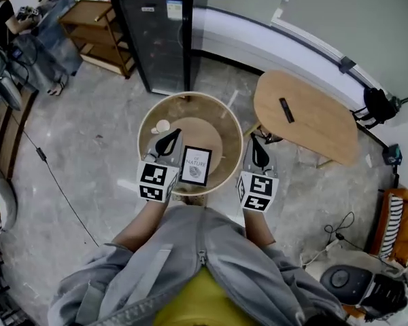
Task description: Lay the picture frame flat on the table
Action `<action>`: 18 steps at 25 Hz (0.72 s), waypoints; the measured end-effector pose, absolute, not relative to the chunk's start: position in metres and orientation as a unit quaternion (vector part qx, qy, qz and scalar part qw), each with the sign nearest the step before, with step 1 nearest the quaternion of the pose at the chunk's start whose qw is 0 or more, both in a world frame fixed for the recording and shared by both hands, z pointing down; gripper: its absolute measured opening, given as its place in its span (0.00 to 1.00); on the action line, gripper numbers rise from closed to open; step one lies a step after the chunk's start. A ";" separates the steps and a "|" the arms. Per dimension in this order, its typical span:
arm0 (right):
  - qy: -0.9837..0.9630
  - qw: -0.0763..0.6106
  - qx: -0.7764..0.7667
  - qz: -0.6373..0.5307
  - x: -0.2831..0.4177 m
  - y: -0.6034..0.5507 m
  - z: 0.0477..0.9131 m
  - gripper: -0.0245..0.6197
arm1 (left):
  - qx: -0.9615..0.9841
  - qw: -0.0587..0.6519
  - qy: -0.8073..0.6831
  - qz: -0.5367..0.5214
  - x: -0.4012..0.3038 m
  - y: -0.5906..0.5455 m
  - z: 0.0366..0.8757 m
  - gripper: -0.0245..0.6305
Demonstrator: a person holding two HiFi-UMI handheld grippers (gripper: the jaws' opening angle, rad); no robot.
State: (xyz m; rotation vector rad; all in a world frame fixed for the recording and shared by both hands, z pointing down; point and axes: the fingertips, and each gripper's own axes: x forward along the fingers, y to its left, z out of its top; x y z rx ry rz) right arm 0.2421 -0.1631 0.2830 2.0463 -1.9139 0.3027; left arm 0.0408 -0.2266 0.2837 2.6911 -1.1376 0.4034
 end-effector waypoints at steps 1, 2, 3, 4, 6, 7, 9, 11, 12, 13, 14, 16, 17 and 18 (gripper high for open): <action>-0.673 0.149 0.719 0.092 0.240 -0.163 0.268 0.04 | 0.909 0.089 -0.389 0.122 0.040 -0.226 0.269 0.04; -0.676 0.137 0.720 0.078 0.234 -0.161 0.254 0.04 | 0.910 0.082 -0.393 0.107 0.037 -0.222 0.256 0.04; -0.678 0.126 0.721 0.064 0.226 -0.157 0.240 0.04 | 0.911 0.074 -0.394 0.092 0.033 -0.217 0.242 0.04; -0.682 0.114 0.721 0.051 0.218 -0.154 0.228 0.04 | 0.913 0.065 -0.395 0.078 0.030 -0.213 0.230 0.04; -0.692 0.087 0.715 0.038 0.207 -0.149 0.208 0.04 | 0.917 0.050 -0.393 0.055 0.029 -0.206 0.210 0.04; -0.697 0.075 0.712 0.034 0.204 -0.147 0.199 0.04 | 0.918 0.045 -0.392 0.047 0.031 -0.203 0.202 0.04; -0.703 0.064 0.707 0.024 0.201 -0.145 0.187 0.04 | 0.919 0.037 -0.391 0.038 0.034 -0.199 0.190 0.04; -0.707 0.064 0.704 0.016 0.200 -0.143 0.179 0.04 | 0.919 0.030 -0.391 0.035 0.036 -0.196 0.182 0.04; -0.709 0.063 0.702 0.014 0.201 -0.142 0.177 0.04 | 0.919 0.026 -0.392 0.035 0.037 -0.195 0.180 0.04; -0.710 0.062 0.702 0.013 0.202 -0.140 0.176 0.04 | 0.919 0.023 -0.393 0.035 0.039 -0.193 0.179 0.04; -0.710 0.061 0.702 0.012 0.203 -0.137 0.175 0.04 | 0.919 0.022 -0.393 0.035 0.040 -0.190 0.180 0.04; -0.711 0.060 0.701 0.009 0.206 -0.131 0.178 0.04 | 0.919 0.026 -0.393 0.035 0.044 -0.184 0.185 0.04; -0.712 0.060 0.700 0.008 0.206 -0.128 0.180 0.04 | 0.918 0.027 -0.394 0.034 0.045 -0.180 0.186 0.04; -0.714 0.060 0.698 0.007 0.207 -0.126 0.181 0.04 | 0.918 0.026 -0.395 0.033 0.046 -0.177 0.188 0.04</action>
